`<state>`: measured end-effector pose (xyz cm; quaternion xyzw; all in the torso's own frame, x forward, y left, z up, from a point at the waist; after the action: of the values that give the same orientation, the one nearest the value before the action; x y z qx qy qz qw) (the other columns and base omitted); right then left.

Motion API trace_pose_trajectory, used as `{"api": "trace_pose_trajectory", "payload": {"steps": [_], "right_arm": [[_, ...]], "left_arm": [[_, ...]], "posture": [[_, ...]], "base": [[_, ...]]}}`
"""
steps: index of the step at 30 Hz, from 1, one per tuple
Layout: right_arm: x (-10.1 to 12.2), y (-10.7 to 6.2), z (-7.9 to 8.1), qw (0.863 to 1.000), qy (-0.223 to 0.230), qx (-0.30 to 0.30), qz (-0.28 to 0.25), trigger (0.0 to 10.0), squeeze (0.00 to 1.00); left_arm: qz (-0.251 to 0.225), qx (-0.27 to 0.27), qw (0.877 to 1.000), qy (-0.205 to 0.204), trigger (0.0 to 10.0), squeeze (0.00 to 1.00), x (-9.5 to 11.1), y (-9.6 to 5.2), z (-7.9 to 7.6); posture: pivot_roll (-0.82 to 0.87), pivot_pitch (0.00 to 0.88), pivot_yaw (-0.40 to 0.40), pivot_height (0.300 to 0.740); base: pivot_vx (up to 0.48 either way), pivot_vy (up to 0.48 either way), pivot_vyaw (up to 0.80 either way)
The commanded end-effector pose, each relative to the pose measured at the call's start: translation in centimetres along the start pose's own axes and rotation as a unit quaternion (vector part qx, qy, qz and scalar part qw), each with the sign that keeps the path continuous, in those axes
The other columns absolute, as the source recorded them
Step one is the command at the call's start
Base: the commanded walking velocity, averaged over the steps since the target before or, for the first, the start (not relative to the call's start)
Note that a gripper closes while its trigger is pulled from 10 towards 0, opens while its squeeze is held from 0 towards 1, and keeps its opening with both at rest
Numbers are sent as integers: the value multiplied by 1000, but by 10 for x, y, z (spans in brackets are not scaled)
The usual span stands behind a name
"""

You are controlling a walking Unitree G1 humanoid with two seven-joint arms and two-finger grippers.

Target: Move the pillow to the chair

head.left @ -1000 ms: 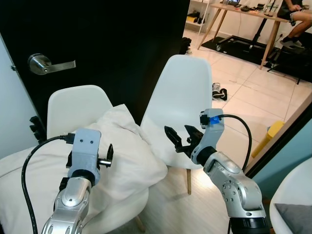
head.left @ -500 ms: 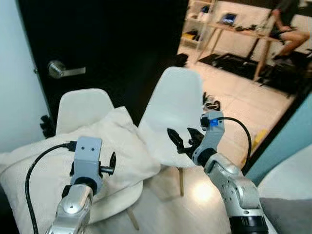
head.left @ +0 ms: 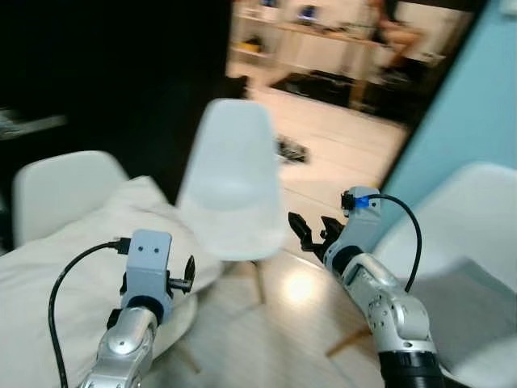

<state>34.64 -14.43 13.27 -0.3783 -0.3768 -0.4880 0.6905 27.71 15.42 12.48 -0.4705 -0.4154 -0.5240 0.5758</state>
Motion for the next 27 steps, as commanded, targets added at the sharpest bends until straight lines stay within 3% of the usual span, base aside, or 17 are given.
{"api": "trace_pose_trajectory", "payload": {"steps": [1, 6, 27], "right_arm": [[-5, 1, -8, 1000, 7, -24, 12, 10000, 0], [-7, 1, -16, 999, 17, -48, 16, 10000, 0], [-6, 3, -18, 998, 24, -59, 17, 10000, 0]], "left_arm": [[0, -9, 1000, -4, 10000, 0, -3, 1, -5], [3, -17, 1000, -12, 10000, 0, -5, 3, -7], [-12, -16, 999, -42, 10000, 0, -3, 5, -5]], "posture": [[-51, 0, -118, 740], [-58, 0, -118, 740], [-55, 0, -124, 740]], "base": [[0, 0, -775], [0, 0, -766], [0, 0, -763]]}}
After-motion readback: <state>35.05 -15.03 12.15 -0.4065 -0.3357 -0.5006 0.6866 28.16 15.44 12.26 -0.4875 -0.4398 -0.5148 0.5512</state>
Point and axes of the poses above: a point about 5 cm out from each wrist's last joint towards the gripper, its own y axis pointing out of the wrist towards the gripper, its own x axis along the axis of the wrist's last joint, z = x × y, the point moved 3 cm from there along y, pointing out of the wrist towards the gripper, and after that the axes turned 7 degrees about y, right-handed, at the moved point
